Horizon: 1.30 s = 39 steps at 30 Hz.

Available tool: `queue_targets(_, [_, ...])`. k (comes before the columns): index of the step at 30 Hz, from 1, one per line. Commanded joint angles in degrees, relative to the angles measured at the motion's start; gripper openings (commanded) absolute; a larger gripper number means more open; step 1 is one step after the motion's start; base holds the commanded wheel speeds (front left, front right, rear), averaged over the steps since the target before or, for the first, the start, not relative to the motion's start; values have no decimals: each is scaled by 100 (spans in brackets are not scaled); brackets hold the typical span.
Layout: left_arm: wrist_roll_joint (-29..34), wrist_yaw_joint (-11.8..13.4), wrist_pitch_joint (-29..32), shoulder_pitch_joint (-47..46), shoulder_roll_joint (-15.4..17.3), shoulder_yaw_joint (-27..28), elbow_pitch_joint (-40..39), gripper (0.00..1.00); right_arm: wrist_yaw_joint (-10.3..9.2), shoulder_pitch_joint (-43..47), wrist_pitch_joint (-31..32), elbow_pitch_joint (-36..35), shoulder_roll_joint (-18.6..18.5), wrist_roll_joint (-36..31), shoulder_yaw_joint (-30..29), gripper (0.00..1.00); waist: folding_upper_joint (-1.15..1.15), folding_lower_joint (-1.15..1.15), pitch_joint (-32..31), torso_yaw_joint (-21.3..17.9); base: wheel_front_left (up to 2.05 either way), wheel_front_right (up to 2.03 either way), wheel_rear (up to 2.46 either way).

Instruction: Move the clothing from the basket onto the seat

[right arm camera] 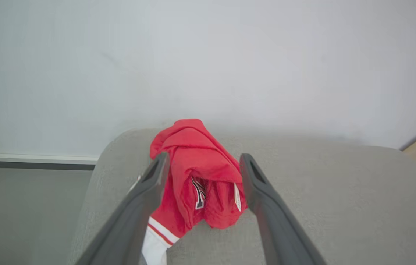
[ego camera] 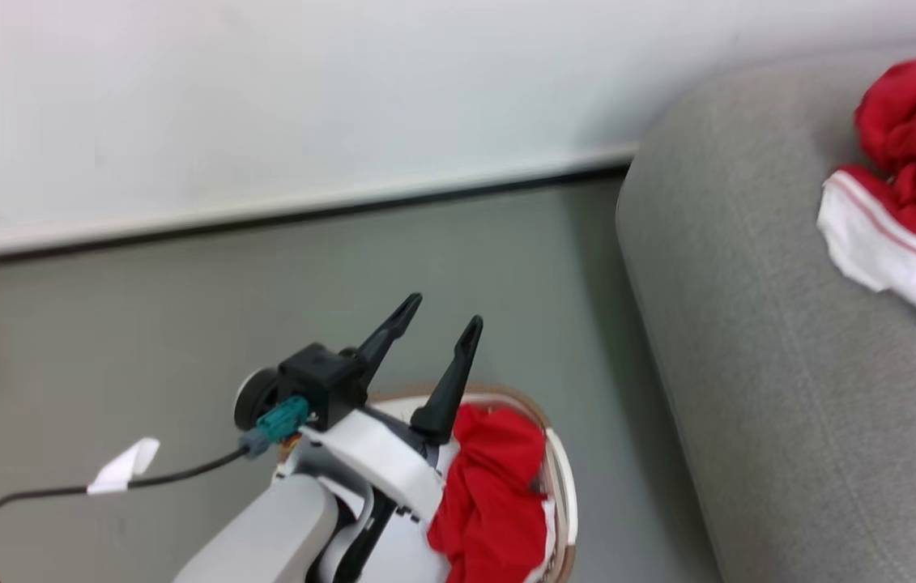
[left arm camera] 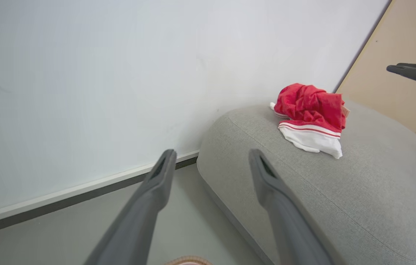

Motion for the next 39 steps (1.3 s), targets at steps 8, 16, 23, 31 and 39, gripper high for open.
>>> queue_targets(8, [-165,117,-164,444,82,190,-54,100,-15,335,-564,-731,68,-124,254,100,0,2,-916,275,0,0,0])
queue_targets(16, [-389,350,-247,944,264,724,-183,100,-15,926,-905,-1424,472,-493,-101,100,0,2,-1384,515,0,0,0])
queue_targets(23, [-337,658,-267,1466,416,1445,-436,100,-15,2061,-952,-2074,1393,-1149,-1314,100,0,2,-1534,670,0,0,0])
queue_targets(31, [-70,615,-267,2031,257,2161,-508,100,-15,3624,-945,-2871,2664,-2261,-2644,100,0,2,-1529,835,0,0,0])
queue_targets(39, [598,513,-268,2665,-290,3059,-629,100,-15,4340,-946,-3217,3441,-2993,-3202,100,0,2,-1543,846,0,0,0])
